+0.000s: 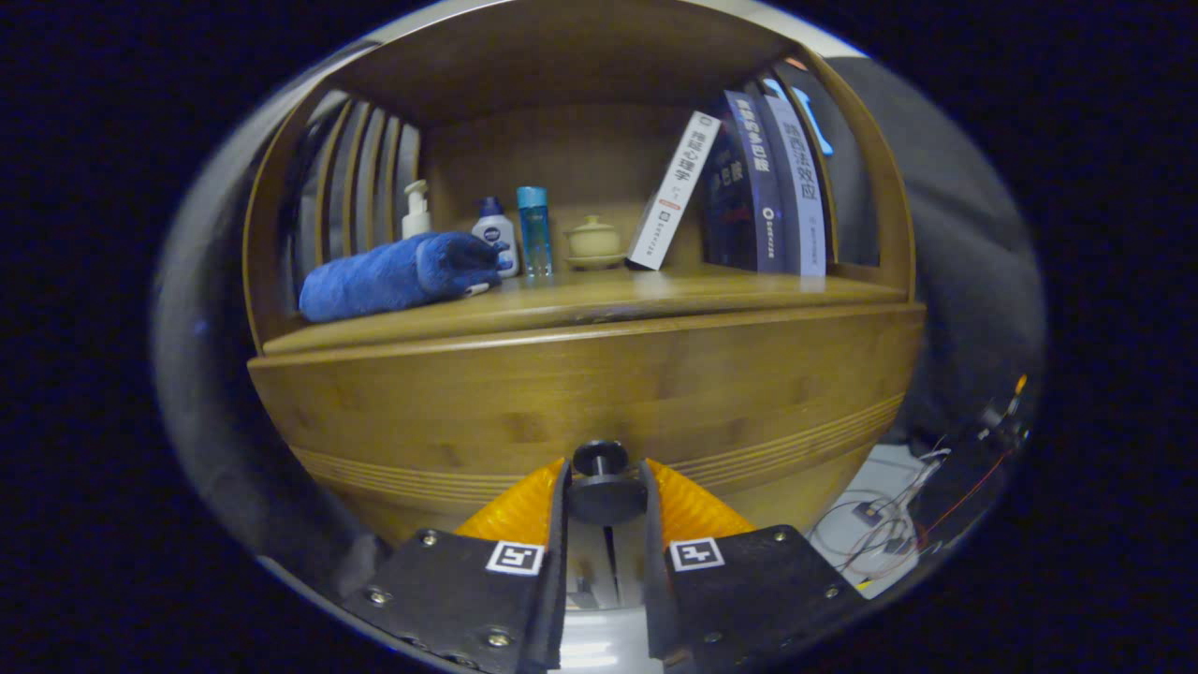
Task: Pull open the drawer, take out the items inside it, and place them on the countertop above the cabinet.
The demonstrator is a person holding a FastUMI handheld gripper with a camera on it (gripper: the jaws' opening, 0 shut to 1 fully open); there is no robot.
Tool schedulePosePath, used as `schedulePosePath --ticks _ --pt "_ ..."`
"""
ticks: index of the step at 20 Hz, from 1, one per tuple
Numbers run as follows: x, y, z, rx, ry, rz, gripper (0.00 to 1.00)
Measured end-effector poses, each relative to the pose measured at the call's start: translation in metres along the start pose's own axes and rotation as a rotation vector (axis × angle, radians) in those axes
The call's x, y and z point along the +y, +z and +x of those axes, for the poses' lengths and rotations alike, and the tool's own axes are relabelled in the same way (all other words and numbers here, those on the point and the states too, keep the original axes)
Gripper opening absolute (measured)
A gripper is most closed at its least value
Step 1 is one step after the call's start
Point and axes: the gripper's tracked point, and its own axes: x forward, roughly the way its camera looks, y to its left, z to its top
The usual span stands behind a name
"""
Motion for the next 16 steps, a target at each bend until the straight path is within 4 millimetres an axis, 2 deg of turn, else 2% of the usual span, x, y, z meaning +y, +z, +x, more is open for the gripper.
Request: schedulePosePath --ticks 5,10,16 --pt "-0.001 -0.01 -0.043 -0.001 0.02 -0.045 0.35" --pt "-0.007 -0.019 -0.095 -0.062 0.003 -0.081 0.34" --pt "-0.013 -0.032 -0.155 -0.047 0.048 -0.063 0.34"
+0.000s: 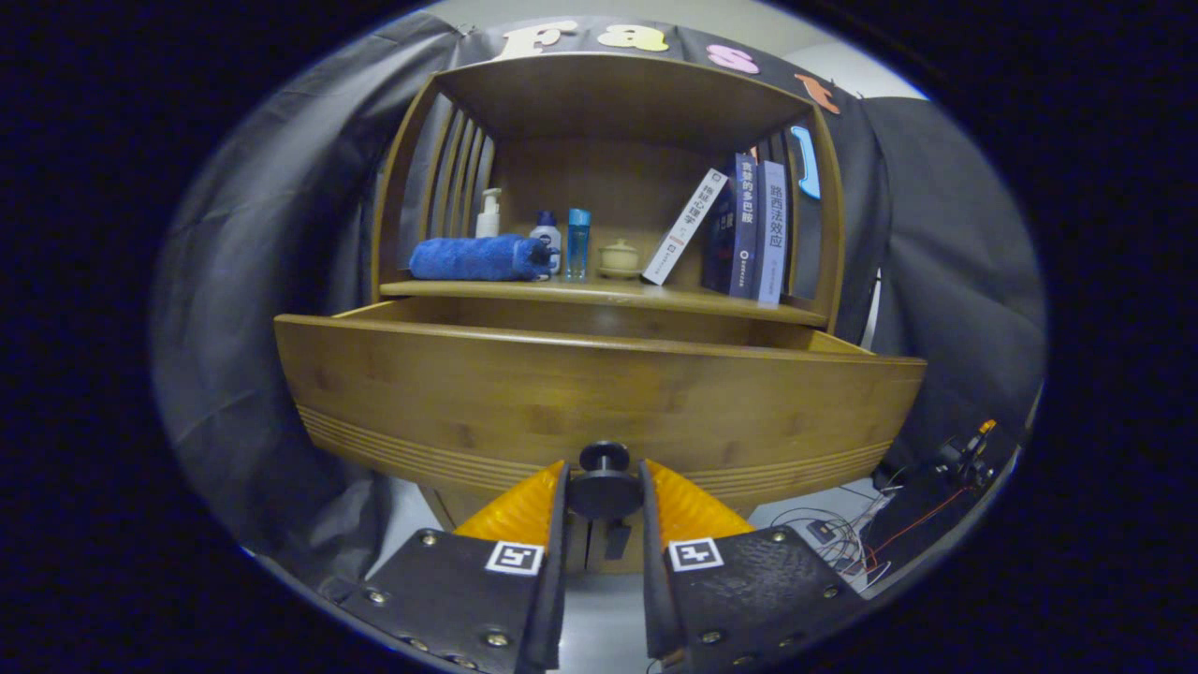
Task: Pull open the drawer, take out the items inside it, and place them on the countertop above the cabinet.
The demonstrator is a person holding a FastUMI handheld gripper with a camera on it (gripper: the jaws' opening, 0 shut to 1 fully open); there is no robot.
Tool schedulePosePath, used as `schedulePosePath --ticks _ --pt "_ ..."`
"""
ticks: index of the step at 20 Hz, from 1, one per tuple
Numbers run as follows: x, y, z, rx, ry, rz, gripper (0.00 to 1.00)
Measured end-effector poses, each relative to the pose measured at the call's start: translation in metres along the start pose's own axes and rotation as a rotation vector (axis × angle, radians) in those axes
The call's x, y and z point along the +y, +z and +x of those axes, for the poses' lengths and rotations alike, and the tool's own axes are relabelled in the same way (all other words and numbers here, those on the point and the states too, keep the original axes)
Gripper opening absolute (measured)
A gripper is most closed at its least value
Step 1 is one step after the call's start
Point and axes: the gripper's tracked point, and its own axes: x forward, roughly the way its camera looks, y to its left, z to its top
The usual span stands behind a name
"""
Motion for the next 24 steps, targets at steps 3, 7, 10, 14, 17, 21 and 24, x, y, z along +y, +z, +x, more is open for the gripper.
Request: schedulePosePath --ticks 3,7,10,14,17,21,24 --pt "0.001 0.002 -0.037 -0.024 0.021 0.011 0.34" --pt "-0.012 0.056 -0.083 -0.178 -0.046 -0.214 0.02" --pt "-0.011 0.054 -0.1 -0.183 -0.047 -0.224 0.07" --pt "-0.009 0.038 -0.093 -0.108 -0.003 -0.123 0.3" --pt "-0.007 0.039 -0.085 -0.067 0.018 -0.065 0.52" --pt "-0.02 0.063 -0.071 -0.06 -0.017 -0.051 0.8" --pt "-0.027 0.088 -0.057 -0.056 -0.03 -0.019 0.97"
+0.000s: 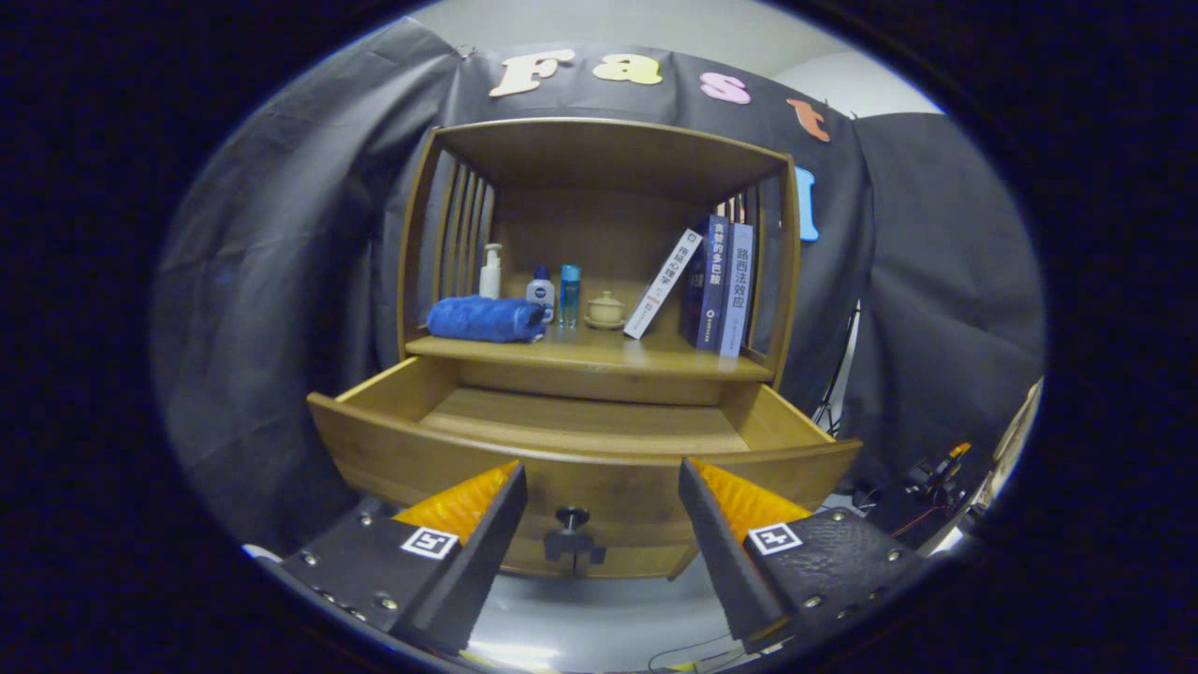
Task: Pull open the drawer, take out the items inside it, and place them on the countertop above the cabinet.
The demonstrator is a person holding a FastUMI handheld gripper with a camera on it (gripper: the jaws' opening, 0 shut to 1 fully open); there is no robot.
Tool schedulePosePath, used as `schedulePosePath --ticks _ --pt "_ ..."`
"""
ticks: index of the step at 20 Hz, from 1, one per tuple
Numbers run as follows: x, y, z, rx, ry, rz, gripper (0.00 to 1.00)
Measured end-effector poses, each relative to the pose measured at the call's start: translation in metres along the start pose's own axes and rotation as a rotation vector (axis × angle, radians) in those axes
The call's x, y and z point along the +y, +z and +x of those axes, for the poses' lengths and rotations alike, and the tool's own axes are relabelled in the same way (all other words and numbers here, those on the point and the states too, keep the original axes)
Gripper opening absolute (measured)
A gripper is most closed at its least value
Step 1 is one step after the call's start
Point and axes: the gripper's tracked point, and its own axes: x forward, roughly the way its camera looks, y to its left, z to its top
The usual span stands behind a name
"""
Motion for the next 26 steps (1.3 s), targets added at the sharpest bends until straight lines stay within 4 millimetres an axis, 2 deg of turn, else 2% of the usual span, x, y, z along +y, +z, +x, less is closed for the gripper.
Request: schedulePosePath --ticks 3,6,8,11,14,18,20,22,23,24,25,26 --pt "-0.014 0.022 0.018 0.016 -0.024 -0.001 0.97" --pt "-0.016 0.033 0.046 0.088 -0.012 0.019 0.97" --pt "-0.01 0.032 0.064 0.181 0.029 0.003 0.97" --pt "0.003 0.022 0.096 0.337 0.087 0.067 0.98" --pt "0.013 -0.002 0.131 0.522 0.112 0.155 0.98" --pt "0.028 -0.055 0.152 0.806 0.1 0.284 1.0" --pt "0.022 -0.086 0.15 0.914 0.032 0.238 1.0" --pt "0.033 -0.104 0.143 1.005 0.064 0.21 1.0" --pt "0.037 -0.117 0.147 1.029 0.066 0.193 0.92" --pt "0.038 -0.118 0.145 1.041 0.059 0.177 0.86" --pt "0.04 -0.126 0.144 1.062 0.047 0.181 0.83" --pt "0.036 -0.125 0.146 1.055 0.014 0.18 0.82"
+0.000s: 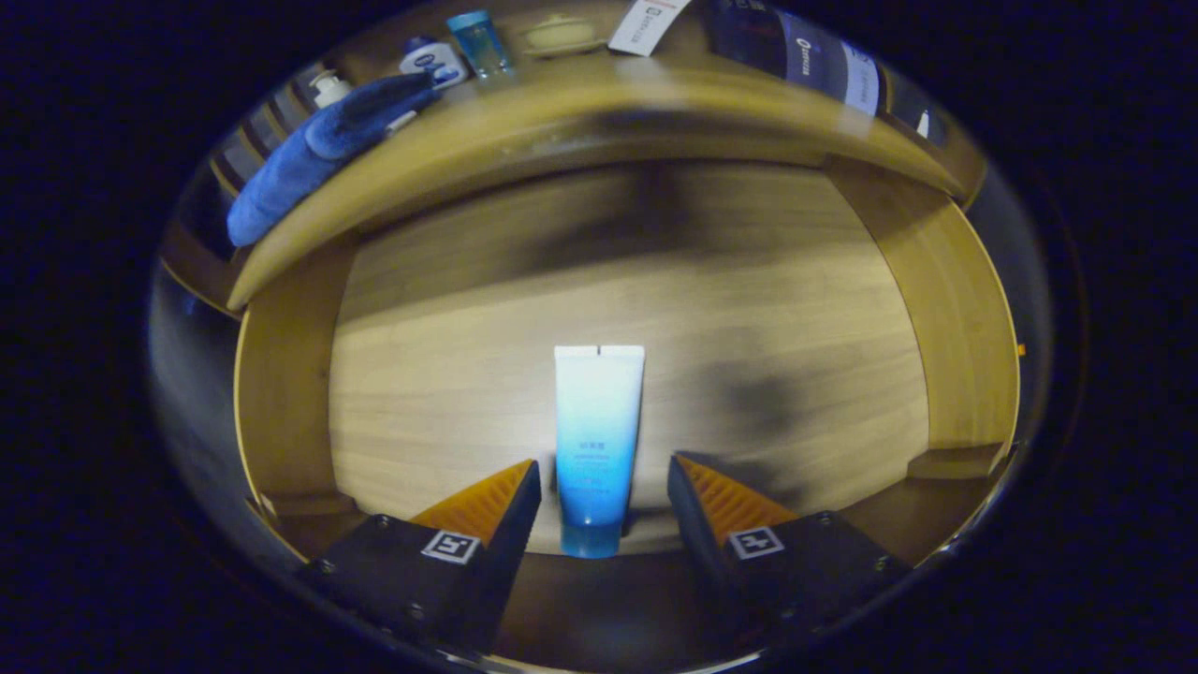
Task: Pull open the drawer, take out the items inside it, and place them on the countertop above the cabinet.
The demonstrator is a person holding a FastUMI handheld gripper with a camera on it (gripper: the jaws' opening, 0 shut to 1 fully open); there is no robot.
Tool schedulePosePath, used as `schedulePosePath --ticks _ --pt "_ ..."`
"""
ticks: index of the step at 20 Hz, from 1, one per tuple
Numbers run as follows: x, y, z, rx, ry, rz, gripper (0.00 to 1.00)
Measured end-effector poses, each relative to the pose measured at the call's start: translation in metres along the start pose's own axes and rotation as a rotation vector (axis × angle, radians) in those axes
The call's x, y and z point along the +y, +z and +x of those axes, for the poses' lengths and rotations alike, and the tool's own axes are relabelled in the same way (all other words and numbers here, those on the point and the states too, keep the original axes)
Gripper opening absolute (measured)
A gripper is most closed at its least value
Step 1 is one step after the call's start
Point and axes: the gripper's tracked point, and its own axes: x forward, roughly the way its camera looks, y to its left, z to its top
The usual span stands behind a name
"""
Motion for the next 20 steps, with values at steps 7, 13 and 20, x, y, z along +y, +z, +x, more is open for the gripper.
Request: schedulePosePath --ticks 7,13,20 --pt "0.007 0.017 0.0 -0.196 -0.002 -0.049 0.42" --pt "0.032 0.044 -0.034 -0.425 0.107 -0.031 0.42" --pt "0.025 0.039 -0.106 -0.646 0.191 0.027 0.42"
